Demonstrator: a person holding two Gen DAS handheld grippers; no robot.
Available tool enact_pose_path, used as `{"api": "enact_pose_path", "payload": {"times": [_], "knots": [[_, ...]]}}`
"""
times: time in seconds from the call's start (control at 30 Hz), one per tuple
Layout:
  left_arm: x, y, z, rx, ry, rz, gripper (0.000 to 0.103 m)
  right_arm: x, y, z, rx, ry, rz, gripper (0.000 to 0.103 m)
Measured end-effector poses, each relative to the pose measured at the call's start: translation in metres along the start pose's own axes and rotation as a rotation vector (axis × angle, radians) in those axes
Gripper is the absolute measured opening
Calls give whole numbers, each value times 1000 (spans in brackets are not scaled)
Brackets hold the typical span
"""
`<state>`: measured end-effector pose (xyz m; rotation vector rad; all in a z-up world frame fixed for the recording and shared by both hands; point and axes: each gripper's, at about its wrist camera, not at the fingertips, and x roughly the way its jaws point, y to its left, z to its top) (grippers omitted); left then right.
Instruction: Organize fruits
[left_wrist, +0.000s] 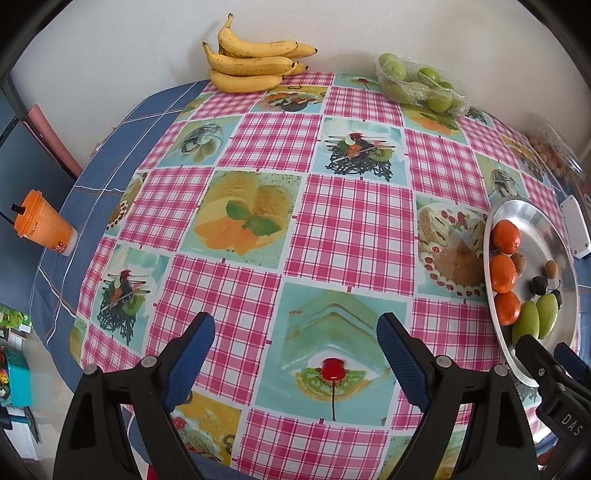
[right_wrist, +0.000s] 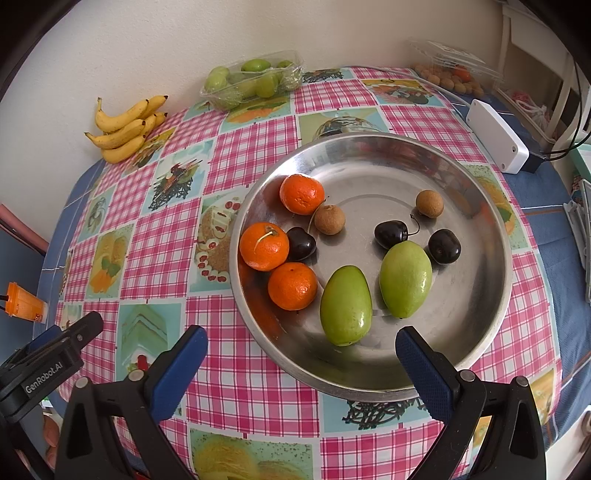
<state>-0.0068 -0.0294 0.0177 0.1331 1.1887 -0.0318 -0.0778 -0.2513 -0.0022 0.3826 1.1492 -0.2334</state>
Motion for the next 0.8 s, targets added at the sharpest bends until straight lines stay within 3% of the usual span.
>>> {"api": "enact_pose_path", "payload": {"times": [0.43, 0.8], "knots": [[7, 3, -3, -20, 36, 16, 90, 0, -1, 0, 1, -2, 1, 103], [-1, 3, -2, -19, -7, 5, 90, 0, -1, 0, 4, -1, 1, 103]]}}
